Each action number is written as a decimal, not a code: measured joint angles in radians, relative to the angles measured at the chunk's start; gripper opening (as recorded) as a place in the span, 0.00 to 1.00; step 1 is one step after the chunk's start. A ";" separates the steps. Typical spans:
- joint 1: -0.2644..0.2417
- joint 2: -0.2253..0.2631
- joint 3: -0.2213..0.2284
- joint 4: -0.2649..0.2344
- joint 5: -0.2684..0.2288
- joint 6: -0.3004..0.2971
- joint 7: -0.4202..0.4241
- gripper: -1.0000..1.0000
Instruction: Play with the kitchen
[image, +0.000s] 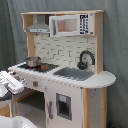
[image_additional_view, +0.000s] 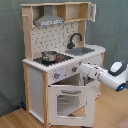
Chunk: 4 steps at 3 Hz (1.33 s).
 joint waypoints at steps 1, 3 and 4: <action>0.025 0.000 -0.062 -0.059 -0.022 0.054 0.023 1.00; 0.007 0.001 -0.139 -0.112 -0.179 0.158 0.025 1.00; -0.044 0.001 -0.133 -0.113 -0.205 0.249 0.025 1.00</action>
